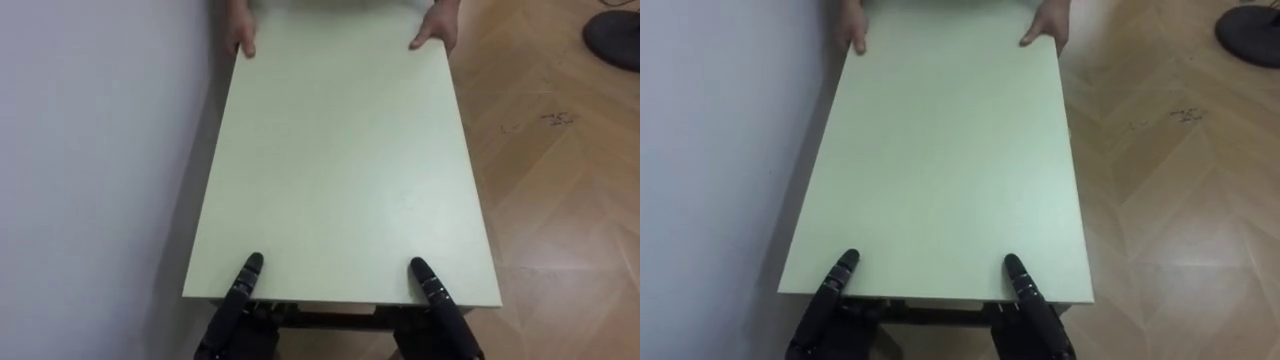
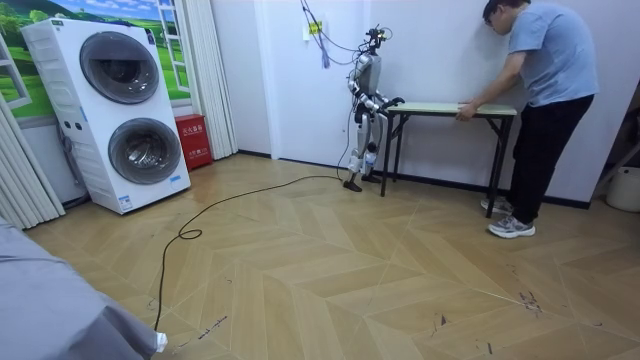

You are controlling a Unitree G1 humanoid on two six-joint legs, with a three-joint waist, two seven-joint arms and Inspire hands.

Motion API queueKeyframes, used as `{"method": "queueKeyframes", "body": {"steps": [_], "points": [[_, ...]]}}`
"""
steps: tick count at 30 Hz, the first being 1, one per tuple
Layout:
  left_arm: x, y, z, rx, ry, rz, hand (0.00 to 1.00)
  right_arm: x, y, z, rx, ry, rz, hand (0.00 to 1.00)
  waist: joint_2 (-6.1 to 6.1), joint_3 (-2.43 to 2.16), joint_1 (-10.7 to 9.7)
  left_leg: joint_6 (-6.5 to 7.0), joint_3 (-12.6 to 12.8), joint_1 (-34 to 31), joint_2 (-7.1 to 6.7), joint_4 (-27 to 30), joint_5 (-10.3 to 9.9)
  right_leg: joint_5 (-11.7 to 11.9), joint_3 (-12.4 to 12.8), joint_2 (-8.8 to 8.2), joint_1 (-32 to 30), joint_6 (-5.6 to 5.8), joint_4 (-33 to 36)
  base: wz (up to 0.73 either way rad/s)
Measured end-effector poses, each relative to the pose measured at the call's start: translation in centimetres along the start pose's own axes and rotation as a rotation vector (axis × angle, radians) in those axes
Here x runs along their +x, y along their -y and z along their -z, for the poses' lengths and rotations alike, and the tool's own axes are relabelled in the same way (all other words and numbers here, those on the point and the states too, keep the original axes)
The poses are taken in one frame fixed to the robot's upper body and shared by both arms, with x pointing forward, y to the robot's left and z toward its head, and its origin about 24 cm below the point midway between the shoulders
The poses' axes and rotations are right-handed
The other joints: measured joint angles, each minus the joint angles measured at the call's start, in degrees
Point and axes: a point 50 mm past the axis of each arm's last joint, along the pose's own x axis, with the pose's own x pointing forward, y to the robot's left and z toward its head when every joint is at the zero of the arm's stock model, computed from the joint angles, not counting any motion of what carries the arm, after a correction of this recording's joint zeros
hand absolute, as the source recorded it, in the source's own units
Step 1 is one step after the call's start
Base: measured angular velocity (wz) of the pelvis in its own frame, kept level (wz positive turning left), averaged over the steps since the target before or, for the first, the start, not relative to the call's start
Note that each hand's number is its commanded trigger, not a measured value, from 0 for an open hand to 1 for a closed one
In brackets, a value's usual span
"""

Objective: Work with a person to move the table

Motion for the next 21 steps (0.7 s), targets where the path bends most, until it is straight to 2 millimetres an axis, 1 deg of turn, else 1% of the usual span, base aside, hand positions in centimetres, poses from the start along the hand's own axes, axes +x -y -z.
{"method": "queueKeyframes", "body": {"steps": [1,2,3,6,8,10,14,18,19,21], "points": [[0.04,-0.03,0.05,0.006,0.001,-0.002,0.55,0.01,0.06,0.00,0.001,0.000,0.003,0.86,-0.01,0.00,0.0,-0.01,0.0,0.2,0.01,0.0,0.0,0.0,-0.2,0.00,0.2,0.00,0.0,0.00],[0.04,-0.07,0.06,0.008,0.001,-0.004,0.00,0.02,0.07,0.06,0.003,-0.001,0.004,0.22,-0.02,0.01,0.0,-0.01,0.0,0.3,0.02,-0.1,0.0,0.0,-0.2,0.00,0.3,0.00,-0.1,0.00],[0.06,-0.21,0.01,0.013,0.004,-0.007,0.00,0.03,0.13,0.09,0.003,-0.004,0.005,0.00,-0.08,-0.04,0.1,-0.01,0.0,0.4,0.03,-0.1,0.0,0.0,-0.2,0.00,0.4,0.00,-0.1,0.00],[0.07,-0.47,-0.02,0.042,0.003,-0.002,0.00,0.05,0.33,0.10,0.005,-0.010,0.006,0.00,-0.32,-0.20,0.0,-0.02,0.0,0.5,0.04,-0.1,0.0,0.0,-0.3,-0.01,0.5,0.00,-0.1,0.00],[0.18,-0.72,-0.10,0.133,-0.012,0.011,0.00,0.06,0.60,0.04,-0.003,-0.017,-0.001,0.00,-0.37,-0.23,0.1,-0.02,0.0,0.8,0.00,-0.1,0.0,0.0,-0.3,-0.06,0.8,0.01,-0.1,0.00],[0.43,-0.94,-0.30,0.236,-0.032,0.020,0.00,0.33,0.57,0.12,-0.054,-0.052,-0.025,0.00,-0.40,-0.25,0.1,-0.02,0.0,1.4,0.00,-0.2,0.0,0.0,-0.4,-0.07,1.4,0.01,-0.1,0.00],[0.82,-0.38,-0.36,0.293,-0.043,0.061,0.00,0.82,0.20,0.23,-0.086,-0.074,-0.056,0.00,-0.24,-0.44,0.1,-0.02,0.0,1.3,0.01,-0.2,0.0,0.0,-0.5,-0.05,1.5,0.01,-0.1,0.00],[0.82,-0.18,-0.08,0.302,-0.060,0.093,0.00,0.89,0.51,0.50,-0.097,-0.103,-0.064,0.00,-0.12,-1.16,0.0,0.00,0.1,1.4,0.01,-0.1,0.0,0.0,-0.5,-0.05,1.6,0.01,-0.1,0.00],[0.82,-0.13,0.06,0.303,-0.067,0.099,0.00,0.88,0.54,0.53,-0.097,-0.107,-0.064,0.00,-0.10,-1.27,0.0,0.00,0.1,1.4,0.01,-0.1,0.0,0.0,-0.5,-0.05,1.6,0.01,-0.1,0.00],[0.81,-0.08,0.16,0.304,-0.074,0.109,0.00,0.86,0.56,0.58,-0.095,-0.114,-0.065,0.00,-0.11,-1.27,0.0,0.00,0.1,1.5,0.02,-0.1,0.0,0.0,-0.5,-0.06,1.7,0.01,-0.1,0.00]]}}
